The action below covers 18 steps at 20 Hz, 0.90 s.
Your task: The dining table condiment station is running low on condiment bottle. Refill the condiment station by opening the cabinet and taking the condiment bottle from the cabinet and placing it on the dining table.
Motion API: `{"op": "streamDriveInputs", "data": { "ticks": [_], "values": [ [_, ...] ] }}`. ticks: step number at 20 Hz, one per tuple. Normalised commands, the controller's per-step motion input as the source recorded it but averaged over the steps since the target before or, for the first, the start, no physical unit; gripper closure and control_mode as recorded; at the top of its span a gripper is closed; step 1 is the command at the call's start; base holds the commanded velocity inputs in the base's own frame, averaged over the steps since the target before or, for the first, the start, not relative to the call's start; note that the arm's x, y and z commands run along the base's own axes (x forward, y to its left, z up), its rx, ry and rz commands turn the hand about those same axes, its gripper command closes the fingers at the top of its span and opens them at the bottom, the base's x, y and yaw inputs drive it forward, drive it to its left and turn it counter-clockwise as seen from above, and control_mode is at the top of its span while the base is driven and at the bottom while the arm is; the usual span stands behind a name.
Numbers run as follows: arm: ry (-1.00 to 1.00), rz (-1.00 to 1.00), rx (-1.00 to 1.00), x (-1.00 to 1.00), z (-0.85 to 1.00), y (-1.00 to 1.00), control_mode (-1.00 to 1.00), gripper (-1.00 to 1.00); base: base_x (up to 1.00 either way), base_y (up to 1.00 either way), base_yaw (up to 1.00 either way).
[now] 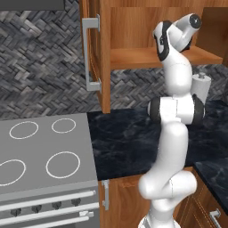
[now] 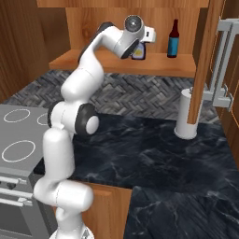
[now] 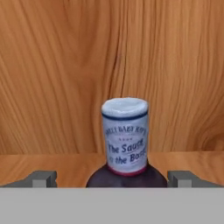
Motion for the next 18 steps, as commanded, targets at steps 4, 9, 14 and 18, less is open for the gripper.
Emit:
{"op": "streamDriveInputs", "data": {
  "ticks": [4,9,14,18],
  "values": [
    [0.00,0.00,0.00,0.33,0.00,-0.08,-1.00,-1.00,0.00,0.00,0.00],
    [0.00,0.00,0.00,0.19,0.00,-0.12,-1.00,-1.00,0.00,0.00,0.00],
    [0.00,0.00,0.00,0.03,0.00,-0.03,-1.00,1.00,0.00,0.00,0.00],
    [0.00,0.01,0.00,0.08,0.00,-0.01,-1.00,1.00,0.00,0.00,0.00]
  ]
}}
